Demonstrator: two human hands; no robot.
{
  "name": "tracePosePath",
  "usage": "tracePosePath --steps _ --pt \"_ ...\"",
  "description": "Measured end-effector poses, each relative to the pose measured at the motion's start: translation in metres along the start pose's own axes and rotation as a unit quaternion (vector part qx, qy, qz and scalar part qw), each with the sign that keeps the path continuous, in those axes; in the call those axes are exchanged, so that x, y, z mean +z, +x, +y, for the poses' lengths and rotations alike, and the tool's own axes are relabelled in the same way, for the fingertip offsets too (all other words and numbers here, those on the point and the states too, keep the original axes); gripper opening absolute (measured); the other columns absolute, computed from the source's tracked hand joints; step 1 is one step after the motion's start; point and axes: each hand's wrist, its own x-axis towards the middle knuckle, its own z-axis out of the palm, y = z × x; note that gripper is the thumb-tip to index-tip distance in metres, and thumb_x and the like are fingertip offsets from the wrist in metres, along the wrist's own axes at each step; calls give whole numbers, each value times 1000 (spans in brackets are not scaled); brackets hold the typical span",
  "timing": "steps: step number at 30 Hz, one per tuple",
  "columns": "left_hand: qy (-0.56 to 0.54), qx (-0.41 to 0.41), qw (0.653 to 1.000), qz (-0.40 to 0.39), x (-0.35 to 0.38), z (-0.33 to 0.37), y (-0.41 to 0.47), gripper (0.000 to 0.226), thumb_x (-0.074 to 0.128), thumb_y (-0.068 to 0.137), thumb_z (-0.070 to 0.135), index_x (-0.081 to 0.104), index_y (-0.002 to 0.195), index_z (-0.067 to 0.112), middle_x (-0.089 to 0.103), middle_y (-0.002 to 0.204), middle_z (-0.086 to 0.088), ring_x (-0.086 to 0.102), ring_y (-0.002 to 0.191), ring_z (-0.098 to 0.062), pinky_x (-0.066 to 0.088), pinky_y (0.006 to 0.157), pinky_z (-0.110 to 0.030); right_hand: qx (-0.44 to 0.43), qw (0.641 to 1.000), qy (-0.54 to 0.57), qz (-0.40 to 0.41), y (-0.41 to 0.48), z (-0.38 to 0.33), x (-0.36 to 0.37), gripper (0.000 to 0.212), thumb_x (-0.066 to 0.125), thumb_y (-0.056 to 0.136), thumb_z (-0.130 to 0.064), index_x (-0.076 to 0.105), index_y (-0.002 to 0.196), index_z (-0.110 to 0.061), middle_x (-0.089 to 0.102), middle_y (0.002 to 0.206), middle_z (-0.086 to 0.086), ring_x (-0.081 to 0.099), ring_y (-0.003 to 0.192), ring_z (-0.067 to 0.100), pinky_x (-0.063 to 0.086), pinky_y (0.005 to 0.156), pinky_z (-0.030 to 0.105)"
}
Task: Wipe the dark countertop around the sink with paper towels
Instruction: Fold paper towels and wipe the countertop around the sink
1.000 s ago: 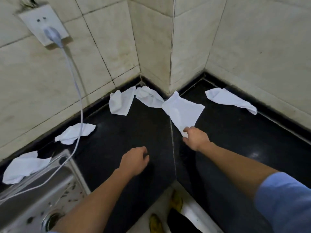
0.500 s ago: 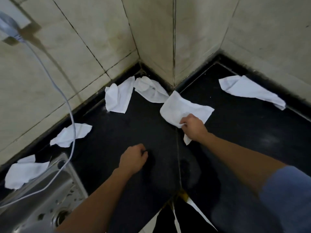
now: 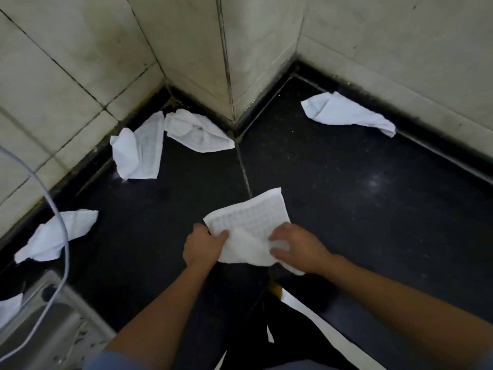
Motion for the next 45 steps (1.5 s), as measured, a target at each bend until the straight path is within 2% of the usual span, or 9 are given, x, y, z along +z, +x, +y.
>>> tracePosePath --steps 3,6,15,21,26,35,38,42,45 --pt "-38 -10 998 -55 8 -4 -1 31 74 76 34 57 72 8 65 70 -6 66 66 -25 56 60 -39 96 983 7 158 30 2 -22 43 61 89 -39 54 129 -24 53 124 -1 57 108 17 50 88 35" --pt "-98 49 992 -65 11 -2 -8 29 71 77 16 50 61 7 55 60 -5 55 54 -17 47 49 -28 190 972 -11 139 56 -3 -25 55 63 88 -39 43 136 -21 52 125 5 59 106 26 51 87 40" --pt "-181 198 963 21 -22 15 -6 16 45 99 19 50 89 7 52 74 3 49 65 -4 39 56 -18 160 963 84 197 50 -13 -27 8 61 90 -25 62 97 -21 62 82 -7 60 75 12 47 64 27" --pt "-185 44 979 -70 -23 40 36 32 45 98 40 46 116 14 54 108 -4 53 93 -17 43 77 -33 196 953 57 226 89 1 -48 18 57 92 -26 60 109 -19 63 94 -1 63 87 22 52 72 35" --pt "-204 51 972 -109 -22 16 17 73 68 85 33 27 143 18 54 113 6 57 99 -13 47 81 -31 81 975 -73 193 55 -3 -31 40 57 92 -29 49 131 -21 48 125 0 51 108 17 51 79 35" --pt "-133 25 984 -115 3 -41 -29 55 66 84 7 36 129 16 58 82 -9 62 73 -19 58 56 -37 -70 969 -225 79 -6 15 27 25 84 63 -28 65 78 -23 60 74 -6 61 70 15 44 39 26" --pt "29 153 987 -32 2 -48 -42 49 67 83 17 43 125 17 58 98 4 58 87 -13 50 65 -30 -87 965 -236 72 -11 14 25 18 79 64 -22 63 73 -21 58 70 -6 59 67 15 43 39 27" --pt "151 381 912 -22 13 -45 -53 44 71 77 35 53 115 20 55 108 3 53 98 -15 52 69 -29 -73 980 -155 100 -19 4 14 16 48 79 -34 57 80 -22 57 82 -7 55 77 12 43 49 28" --pt "238 416 877 -37 28 -41 -52 48 71 69 44 55 109 21 55 101 2 53 91 -18 49 70 -30 -62 986 -122 96 -24 2 8 11 52 82 -28 55 88 -20 58 86 -5 54 80 15 47 58 33"
